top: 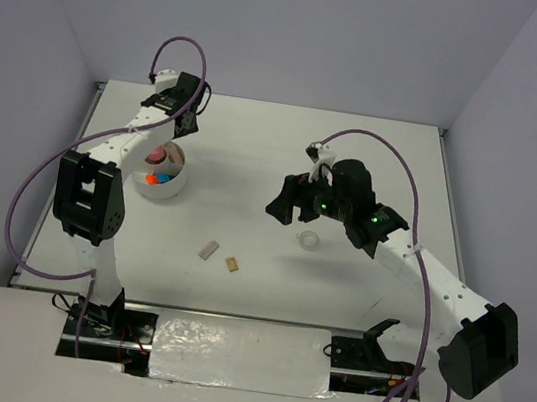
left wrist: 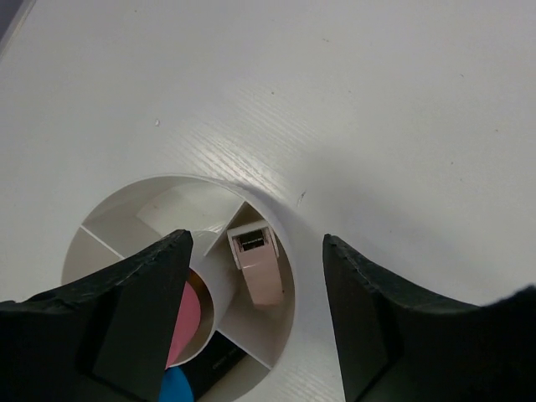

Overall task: Sort the stationery into containers
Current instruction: Place the stapler in the storage box, then pick up the stationery from the center of the board.

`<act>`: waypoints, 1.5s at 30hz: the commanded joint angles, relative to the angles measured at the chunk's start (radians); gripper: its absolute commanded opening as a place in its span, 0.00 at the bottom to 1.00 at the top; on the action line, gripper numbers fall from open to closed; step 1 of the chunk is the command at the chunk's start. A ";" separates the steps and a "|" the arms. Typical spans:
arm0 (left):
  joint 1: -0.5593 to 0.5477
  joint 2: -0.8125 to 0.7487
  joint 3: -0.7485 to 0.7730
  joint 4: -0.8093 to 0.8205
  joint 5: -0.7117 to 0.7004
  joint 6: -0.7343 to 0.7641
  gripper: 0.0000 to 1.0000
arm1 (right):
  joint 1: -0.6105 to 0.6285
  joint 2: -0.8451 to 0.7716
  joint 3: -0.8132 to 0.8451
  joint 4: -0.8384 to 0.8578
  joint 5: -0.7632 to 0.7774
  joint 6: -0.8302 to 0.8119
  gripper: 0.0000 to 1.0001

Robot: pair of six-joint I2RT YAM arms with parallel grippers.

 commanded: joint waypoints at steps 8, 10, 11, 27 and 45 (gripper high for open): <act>-0.013 -0.059 0.162 -0.012 0.279 0.062 0.95 | -0.151 0.115 0.042 -0.335 0.486 0.236 0.75; -0.022 -0.087 0.179 -0.041 0.375 0.075 0.99 | -0.173 0.160 0.023 -0.351 0.503 0.251 0.63; -0.024 -0.101 0.172 -0.046 0.408 0.082 0.99 | -0.185 0.171 -0.003 -0.346 0.490 0.252 0.58; -0.030 -0.420 -0.184 -0.035 0.702 0.136 0.99 | -0.176 0.391 -0.074 -0.184 0.391 0.244 0.43; -0.210 -0.463 -0.365 0.120 0.944 -0.080 0.99 | -0.012 0.271 0.108 -0.067 0.183 0.396 0.05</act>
